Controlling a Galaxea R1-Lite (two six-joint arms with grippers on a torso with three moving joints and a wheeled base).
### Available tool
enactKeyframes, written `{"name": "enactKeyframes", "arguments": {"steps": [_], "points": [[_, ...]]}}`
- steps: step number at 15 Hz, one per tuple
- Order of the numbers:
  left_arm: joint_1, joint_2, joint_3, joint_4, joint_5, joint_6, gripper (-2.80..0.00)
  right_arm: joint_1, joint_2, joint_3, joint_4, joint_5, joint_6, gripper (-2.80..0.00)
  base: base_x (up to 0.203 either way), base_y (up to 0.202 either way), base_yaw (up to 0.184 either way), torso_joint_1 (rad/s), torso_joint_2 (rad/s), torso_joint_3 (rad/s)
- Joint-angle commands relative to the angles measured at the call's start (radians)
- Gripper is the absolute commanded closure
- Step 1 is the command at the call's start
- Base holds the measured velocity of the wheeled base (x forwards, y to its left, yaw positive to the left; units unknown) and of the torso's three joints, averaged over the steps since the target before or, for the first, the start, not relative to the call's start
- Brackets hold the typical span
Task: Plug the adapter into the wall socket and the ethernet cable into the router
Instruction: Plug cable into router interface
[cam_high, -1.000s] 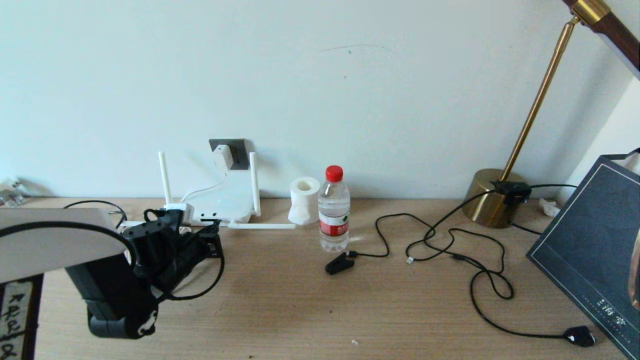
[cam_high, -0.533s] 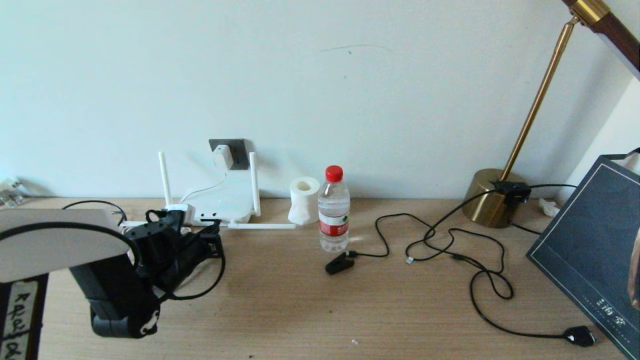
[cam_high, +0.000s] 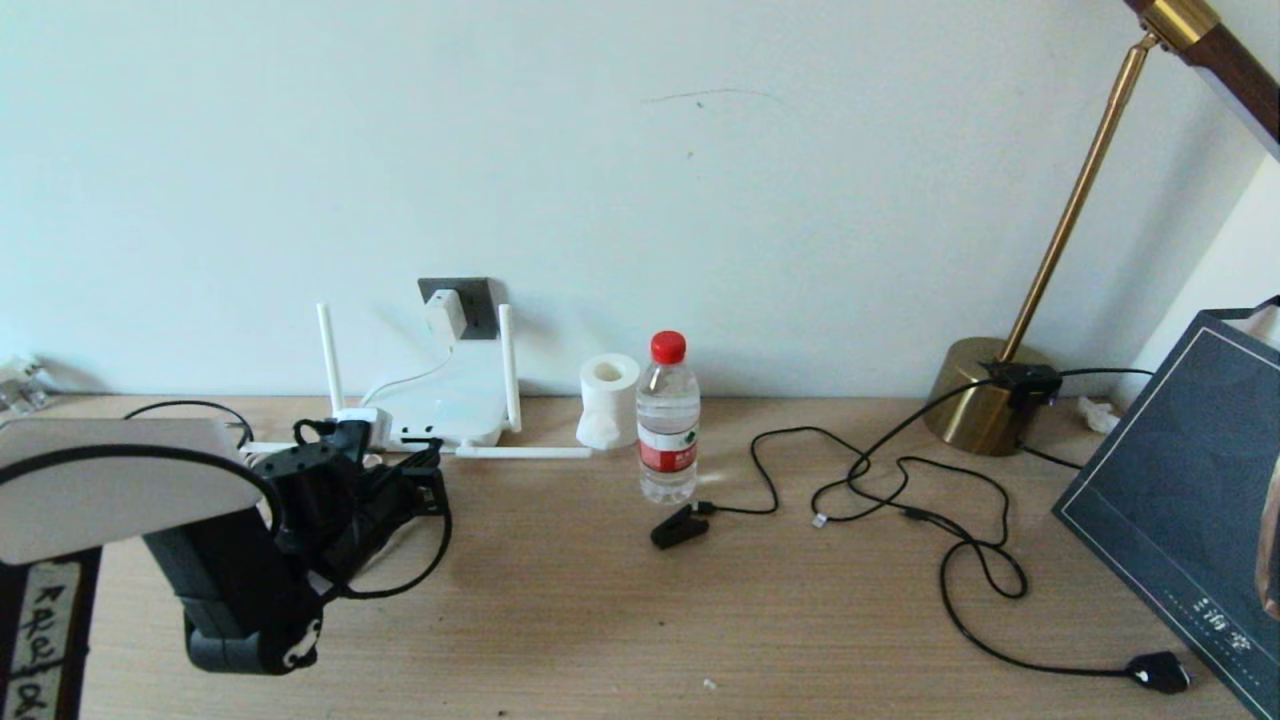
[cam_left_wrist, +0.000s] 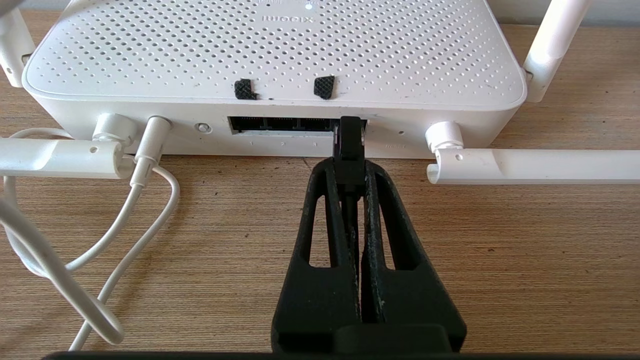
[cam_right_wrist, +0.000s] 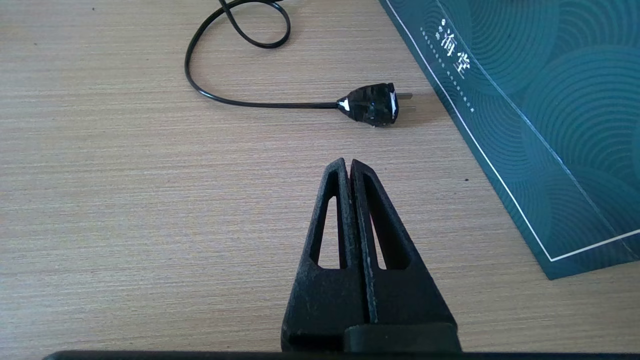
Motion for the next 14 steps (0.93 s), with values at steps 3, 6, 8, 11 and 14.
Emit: {"name": "enactKeyframes", "arguments": {"steps": [3, 6, 8, 11, 14], "points": [[0.000, 0.011, -0.009, -0.008, 0.000, 0.000, 0.00, 0.000, 0.001, 0.000, -0.001, -0.001, 0.000, 0.00, 0.000, 0.000, 0.000, 0.000, 0.00, 0.000], [-0.001, 0.014, -0.021, -0.008, 0.000, 0.000, 0.00, 0.000, 0.001, 0.000, 0.000, -0.001, 0.000, 0.00, 0.000, 0.000, 0.000, 0.000, 0.00, 0.000], [0.000, 0.018, -0.032, -0.008, 0.000, 0.000, 0.00, 0.000, 0.001, 0.000, -0.001, 0.000, 0.000, 0.00, 0.000, 0.000, 0.000, 0.000, 0.00, 0.000], [0.000, 0.019, -0.035, -0.008, 0.000, 0.000, 0.00, 0.000, 0.001, 0.000, 0.000, -0.001, 0.000, 0.00, 0.000, 0.000, 0.000, 0.000, 0.00, 0.000], [-0.001, 0.019, -0.043, -0.008, 0.000, 0.000, 0.00, 0.000, 0.001, 0.000, -0.001, 0.000, 0.000, 0.00, 0.000, 0.000, 0.000, 0.000, 0.00, 0.000]]}}
